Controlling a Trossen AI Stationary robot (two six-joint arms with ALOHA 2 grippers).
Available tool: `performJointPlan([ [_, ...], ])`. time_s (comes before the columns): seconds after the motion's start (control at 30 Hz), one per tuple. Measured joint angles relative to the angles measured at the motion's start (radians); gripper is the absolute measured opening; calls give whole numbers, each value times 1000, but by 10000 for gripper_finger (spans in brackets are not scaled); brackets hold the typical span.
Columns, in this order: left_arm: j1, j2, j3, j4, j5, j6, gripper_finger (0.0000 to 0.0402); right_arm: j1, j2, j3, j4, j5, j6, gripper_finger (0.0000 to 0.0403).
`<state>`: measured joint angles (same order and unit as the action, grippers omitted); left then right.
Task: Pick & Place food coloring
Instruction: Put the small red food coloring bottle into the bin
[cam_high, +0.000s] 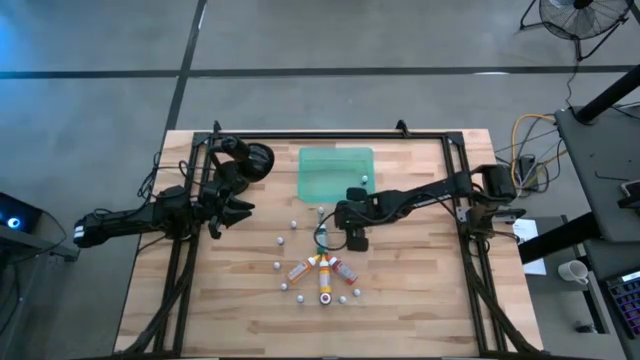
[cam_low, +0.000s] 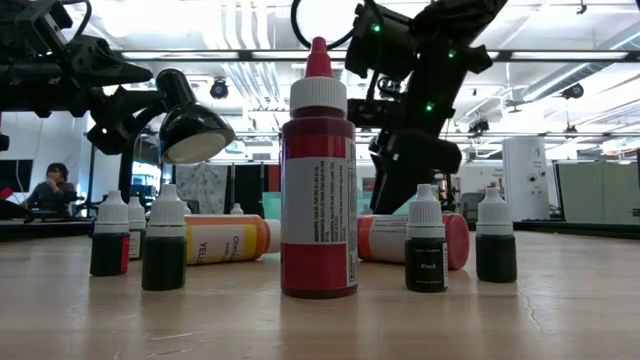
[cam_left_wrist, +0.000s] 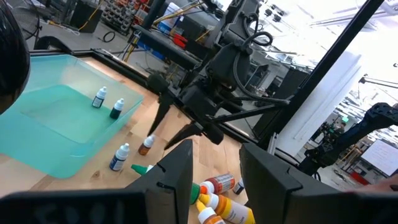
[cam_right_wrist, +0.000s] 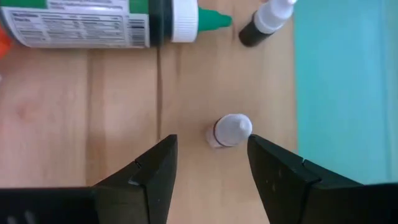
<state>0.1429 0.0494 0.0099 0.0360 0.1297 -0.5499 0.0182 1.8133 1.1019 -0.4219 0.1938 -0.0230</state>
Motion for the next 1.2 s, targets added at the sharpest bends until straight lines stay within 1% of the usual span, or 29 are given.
performJointPlan([
  [0.1,0,0,0,0,0,0,106,-6,0,0,18,15,-3,187],
  [0.43,0,0,0,0,0,0,106,-23,0,0,18,10,-4,187],
  [0.57,1,0,0,0,0,0,106,-27,1,-3,20,-45,-4,187],
  [0.63,1,0,0,0,0,0,106,-26,12,-6,19,-53,-4,187],
  [0.8,1,0,0,0,0,0,106,-26,36,-2,18,-37,20,187],
  [1.2,1,0,0,0,0,0,106,-30,33,4,11,-11,16,185],
])
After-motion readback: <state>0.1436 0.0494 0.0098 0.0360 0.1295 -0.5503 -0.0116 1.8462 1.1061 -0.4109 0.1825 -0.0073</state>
